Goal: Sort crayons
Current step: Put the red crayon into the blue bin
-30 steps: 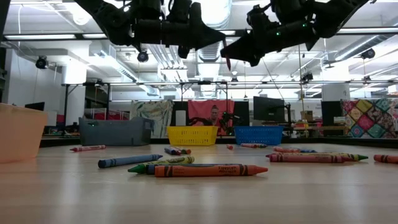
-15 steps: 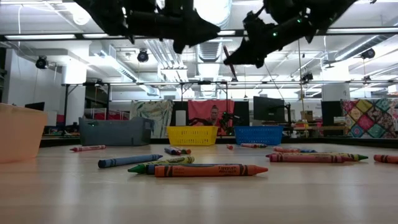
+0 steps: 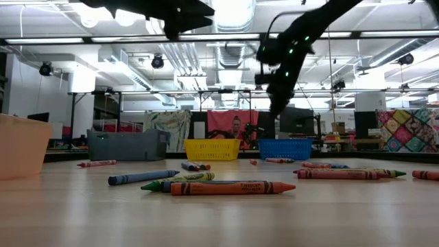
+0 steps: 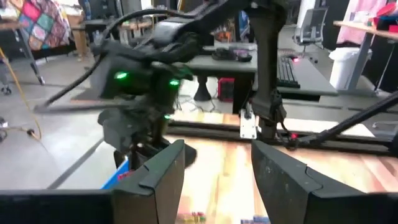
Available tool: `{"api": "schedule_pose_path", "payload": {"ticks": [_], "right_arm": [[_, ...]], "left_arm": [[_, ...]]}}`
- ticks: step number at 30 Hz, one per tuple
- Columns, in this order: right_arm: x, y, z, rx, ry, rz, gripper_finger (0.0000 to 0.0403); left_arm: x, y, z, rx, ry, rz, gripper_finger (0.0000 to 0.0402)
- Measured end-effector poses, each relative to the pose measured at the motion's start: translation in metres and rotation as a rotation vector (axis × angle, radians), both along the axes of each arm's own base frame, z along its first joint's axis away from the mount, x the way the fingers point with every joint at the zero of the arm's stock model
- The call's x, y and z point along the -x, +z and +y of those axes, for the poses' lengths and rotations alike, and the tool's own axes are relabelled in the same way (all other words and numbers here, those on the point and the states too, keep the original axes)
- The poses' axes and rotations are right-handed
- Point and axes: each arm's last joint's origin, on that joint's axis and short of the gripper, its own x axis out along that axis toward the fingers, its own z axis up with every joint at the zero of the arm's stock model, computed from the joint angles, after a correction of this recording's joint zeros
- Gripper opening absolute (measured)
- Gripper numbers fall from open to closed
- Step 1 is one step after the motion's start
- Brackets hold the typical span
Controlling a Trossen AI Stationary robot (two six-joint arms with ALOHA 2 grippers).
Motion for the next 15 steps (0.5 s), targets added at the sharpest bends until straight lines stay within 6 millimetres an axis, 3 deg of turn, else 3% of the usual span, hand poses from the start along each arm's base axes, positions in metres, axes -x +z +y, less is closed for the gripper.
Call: {"api": "schedule_pose_path", "payload": {"ticks": [7,15], "right_arm": [[-0.006,-0.024,-0.038,-0.103,-0.014,0.15,0.0015],[-0.005,-0.032,-0.048,-0.129,0.005,0.197,0.0036]], "left_arm": [[0.014,0.008,-0.004,0.011,0.002,0.017,0.0169],[0.013,0.006,-0.004,0.014,0.002,0.027,0.0169]]}}
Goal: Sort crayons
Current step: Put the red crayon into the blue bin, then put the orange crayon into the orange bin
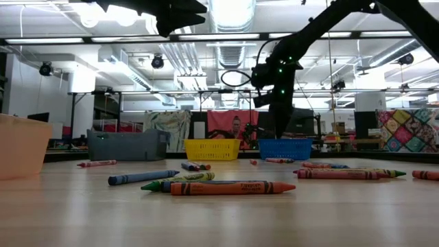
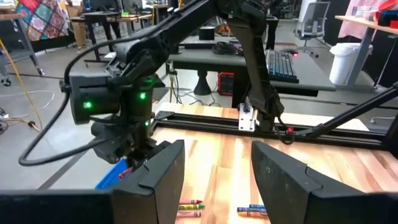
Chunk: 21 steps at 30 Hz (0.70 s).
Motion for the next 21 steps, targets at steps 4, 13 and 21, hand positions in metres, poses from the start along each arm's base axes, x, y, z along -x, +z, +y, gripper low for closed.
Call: {"api": "schedule_pose_path", "payload": {"ticks": [4,13,21], "right_arm": [[0.0,0.001,0.0,0.001,-0.016,-0.005,0.007],[0.002,0.008,0.002,-0.007,-0.11,-0.037,0.0115],[0.0,0.013,0.013,-0.14,-0.405,-0.095,0.0109]], "left_arm": [[-0.004,-0.004,0.0,0.022,-0.001,0.011,0.0169],[-0.001,-0.025,-0.018,0.133,-0.041,-0.043,0.0152],[0.022,-0.038,-0.045,0.179,0.06,-0.057,0.0134]]}}
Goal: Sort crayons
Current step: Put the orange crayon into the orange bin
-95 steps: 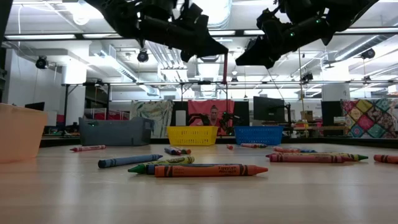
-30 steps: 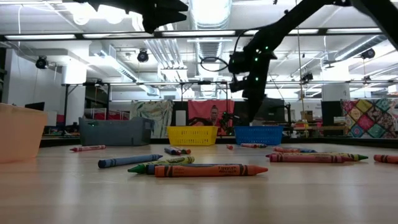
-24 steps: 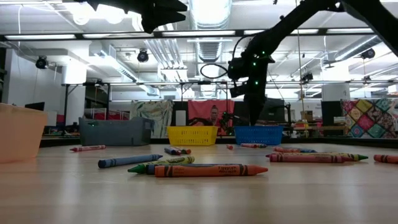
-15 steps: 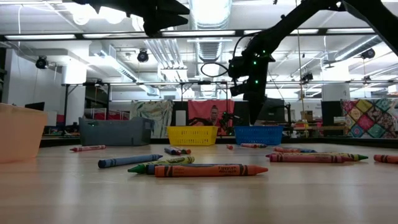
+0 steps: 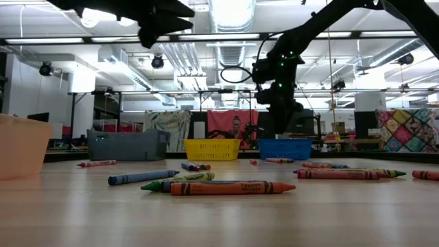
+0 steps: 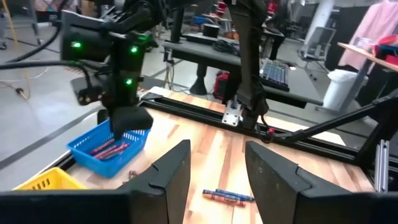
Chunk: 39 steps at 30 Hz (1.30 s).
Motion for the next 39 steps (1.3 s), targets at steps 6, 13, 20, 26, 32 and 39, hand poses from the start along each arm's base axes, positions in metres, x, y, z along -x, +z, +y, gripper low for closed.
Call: {"api": "schedule_pose_path", "payload": {"ticks": [6,13,20,26,32,39], "right_arm": [[-0.012,0.014,0.022,-0.021,-0.057,-0.056,0.0091],[-0.033,0.028,0.058,-0.032,-0.128,-0.111,0.0071],[-0.062,0.019,0.097,-0.011,-0.127,-0.1,0.0083],[-0.076,0.007,0.117,-0.006,-0.167,-0.067,0.0116],[-0.086,-0.012,0.124,-0.01,-0.218,-0.034,0.0134],[-0.095,-0.048,0.122,-0.034,-0.249,0.045,0.0134]], "left_arm": [[0.024,-0.007,-0.01,0.017,0.009,-0.024,0.0127],[0.049,-0.015,-0.011,0.03,0.011,-0.063,0.0127],[0.066,-0.013,-0.012,0.032,0.009,-0.099,0.0127],[0.071,-0.013,-0.013,0.018,0.008,-0.084,0.0127],[0.071,-0.015,-0.013,0.002,0.007,-0.056,0.0127],[0.071,-0.015,-0.013,-0.004,0.007,-0.049,0.0127]]}}
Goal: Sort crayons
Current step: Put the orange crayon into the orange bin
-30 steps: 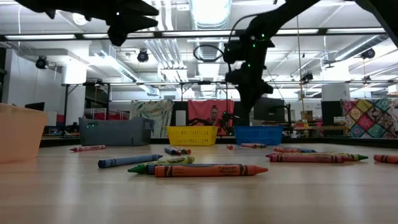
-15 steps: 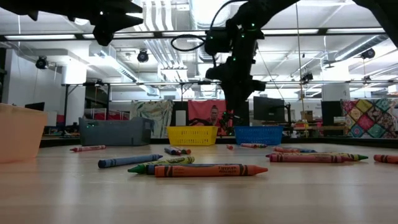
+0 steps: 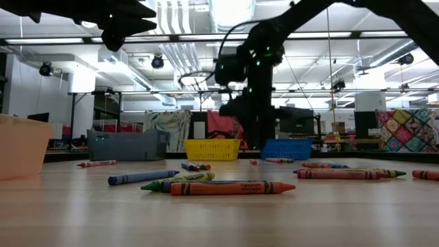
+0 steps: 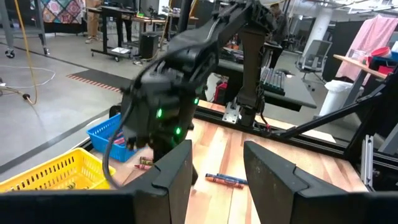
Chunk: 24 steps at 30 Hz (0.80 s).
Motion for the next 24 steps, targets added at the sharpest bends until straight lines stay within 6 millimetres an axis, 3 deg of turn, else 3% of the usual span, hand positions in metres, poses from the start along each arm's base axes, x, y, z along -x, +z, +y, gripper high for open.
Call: {"api": "schedule_pose_path", "payload": {"ticks": [3,8,24], "right_arm": [[-0.003,-0.015,0.0,-0.014,0.002,0.034,0.0135],[-0.005,-0.023,0.0,-0.022,0.005,0.05,0.0133],[-0.011,-0.022,-0.001,0.003,-0.011,-0.018,0.0128]], "left_arm": [[0.0,0.0,0.0,0.0,0.0,0.0,0.0127],[0.0,0.0,0.0,0.0,0.0,-0.001,0.0127],[-0.001,0.0,0.0,0.007,0.001,-0.002,0.0127]]}}
